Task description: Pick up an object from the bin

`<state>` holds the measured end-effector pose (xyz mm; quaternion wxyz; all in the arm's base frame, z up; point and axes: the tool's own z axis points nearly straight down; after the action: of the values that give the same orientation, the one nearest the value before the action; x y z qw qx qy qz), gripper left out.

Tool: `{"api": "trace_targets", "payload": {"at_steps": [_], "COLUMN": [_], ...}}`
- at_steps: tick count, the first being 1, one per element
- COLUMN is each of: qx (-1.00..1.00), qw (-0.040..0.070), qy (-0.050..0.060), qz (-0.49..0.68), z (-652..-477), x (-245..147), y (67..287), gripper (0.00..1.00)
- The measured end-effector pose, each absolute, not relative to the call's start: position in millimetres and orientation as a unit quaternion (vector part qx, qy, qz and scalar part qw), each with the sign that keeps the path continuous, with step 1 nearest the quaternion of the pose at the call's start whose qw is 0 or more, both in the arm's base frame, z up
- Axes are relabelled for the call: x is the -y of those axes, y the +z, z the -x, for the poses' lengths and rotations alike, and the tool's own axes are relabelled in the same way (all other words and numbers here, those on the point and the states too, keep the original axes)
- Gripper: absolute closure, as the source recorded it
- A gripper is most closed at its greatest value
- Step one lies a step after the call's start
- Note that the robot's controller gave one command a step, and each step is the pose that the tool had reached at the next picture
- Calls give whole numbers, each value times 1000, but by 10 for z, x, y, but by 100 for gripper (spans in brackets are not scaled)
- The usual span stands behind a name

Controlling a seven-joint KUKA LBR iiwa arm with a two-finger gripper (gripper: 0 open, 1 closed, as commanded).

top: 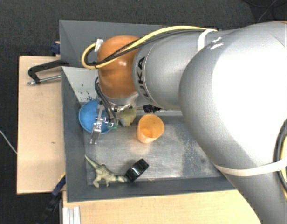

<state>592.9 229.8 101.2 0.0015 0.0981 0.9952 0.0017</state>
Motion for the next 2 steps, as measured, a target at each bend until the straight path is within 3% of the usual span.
{"api": "trace_targets", "payload": {"at_steps": [1, 2], "qx": [-985, -985], "qw": [2, 2], "qy": [2, 2], "qz": [-170, -170], "z": [-5971, -5982], "x": [-2349, -2359], "y": [732, 750], "gripper": [0, 0]}}
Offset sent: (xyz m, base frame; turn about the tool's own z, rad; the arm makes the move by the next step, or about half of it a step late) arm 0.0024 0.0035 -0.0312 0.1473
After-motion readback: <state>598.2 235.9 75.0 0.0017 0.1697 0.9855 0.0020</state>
